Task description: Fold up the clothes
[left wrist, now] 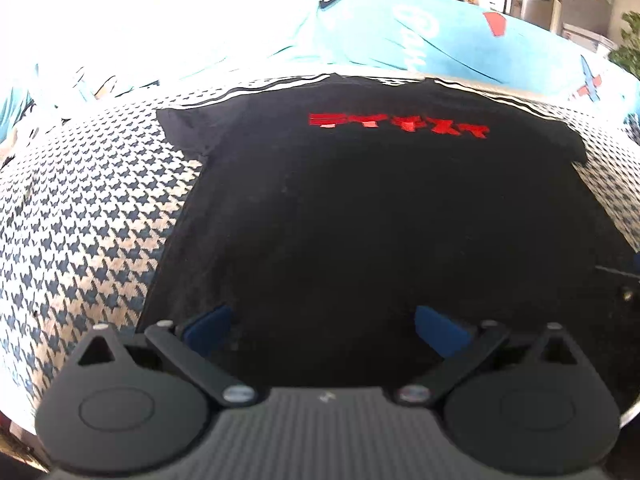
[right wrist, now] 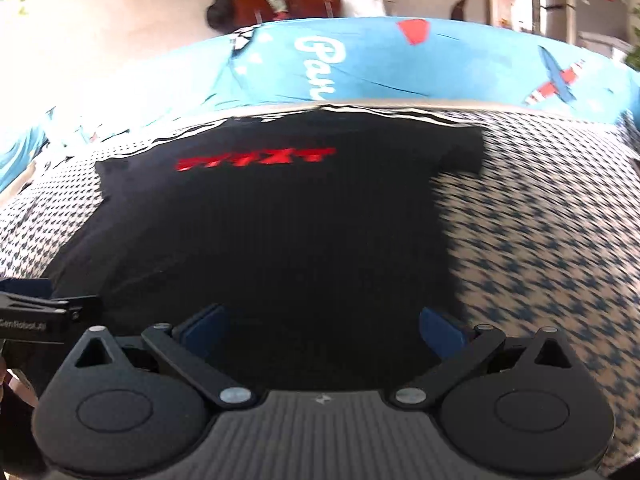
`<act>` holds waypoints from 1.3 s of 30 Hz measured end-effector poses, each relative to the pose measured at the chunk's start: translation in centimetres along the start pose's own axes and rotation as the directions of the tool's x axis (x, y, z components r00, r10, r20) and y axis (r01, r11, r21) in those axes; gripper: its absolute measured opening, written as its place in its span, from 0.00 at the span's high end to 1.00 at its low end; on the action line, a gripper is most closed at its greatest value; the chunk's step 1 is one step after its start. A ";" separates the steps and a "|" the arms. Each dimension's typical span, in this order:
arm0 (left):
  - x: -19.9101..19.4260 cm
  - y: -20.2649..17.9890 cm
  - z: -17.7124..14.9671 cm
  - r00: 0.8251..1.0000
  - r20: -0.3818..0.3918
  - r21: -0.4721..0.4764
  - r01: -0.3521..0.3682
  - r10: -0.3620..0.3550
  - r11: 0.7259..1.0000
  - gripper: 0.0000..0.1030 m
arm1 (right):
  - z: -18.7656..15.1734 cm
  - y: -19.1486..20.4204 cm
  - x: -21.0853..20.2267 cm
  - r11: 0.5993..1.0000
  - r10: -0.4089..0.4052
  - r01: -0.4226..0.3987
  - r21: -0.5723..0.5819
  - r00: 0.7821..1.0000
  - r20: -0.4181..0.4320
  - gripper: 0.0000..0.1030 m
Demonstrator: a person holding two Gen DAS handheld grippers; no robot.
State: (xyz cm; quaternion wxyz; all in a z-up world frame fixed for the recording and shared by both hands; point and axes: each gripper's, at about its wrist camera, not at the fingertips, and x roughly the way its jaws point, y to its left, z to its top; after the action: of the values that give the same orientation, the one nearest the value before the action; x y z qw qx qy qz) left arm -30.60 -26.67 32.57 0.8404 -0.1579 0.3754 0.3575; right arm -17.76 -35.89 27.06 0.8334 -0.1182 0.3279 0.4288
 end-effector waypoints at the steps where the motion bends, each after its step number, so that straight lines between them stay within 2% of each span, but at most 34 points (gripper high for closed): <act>1: 0.2 0.1 0.1 1.000 0.000 -0.010 -0.003 0.003 1.000 0.00 | 0.2 0.5 0.4 1.000 0.006 -0.006 -0.009 1.000 0.002 0.00; 5: 0.7 0.1 0.5 1.000 0.006 -0.037 -0.024 0.024 0.999 0.00 | 0.9 2.5 2.2 0.998 0.031 -0.031 -0.047 0.999 0.008 0.00; 12: 1.6 -0.2 0.6 0.999 -0.006 -0.036 -0.038 0.038 0.999 0.00 | 0.1 4.9 4.5 0.989 -0.040 0.039 -0.143 0.999 -0.002 0.00; 16: 1.4 -0.7 0.0 0.999 -0.015 0.003 -0.044 0.044 0.999 0.00 | -0.4 4.4 4.0 0.990 -0.022 0.021 -0.136 1.000 -0.009 0.00; 22: 0.4 -0.9 -1.3 0.999 -0.022 0.024 -0.036 0.036 0.999 0.00 | -1.6 4.3 2.3 0.983 -0.010 0.000 -0.185 0.999 -0.050 0.00; 39: -1.8 -1.3 -3.8 0.999 -0.042 0.034 -0.032 0.033 0.999 0.00 | -5.3 3.9 -1.7 0.977 -0.054 0.029 -0.209 0.992 -0.117 0.00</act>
State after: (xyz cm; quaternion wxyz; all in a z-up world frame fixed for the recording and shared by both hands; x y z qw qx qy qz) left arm -32.43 -30.46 31.37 0.8289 -0.1454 0.4015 0.3615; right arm -23.94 -37.16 24.52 0.8037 -0.2373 0.3293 0.4351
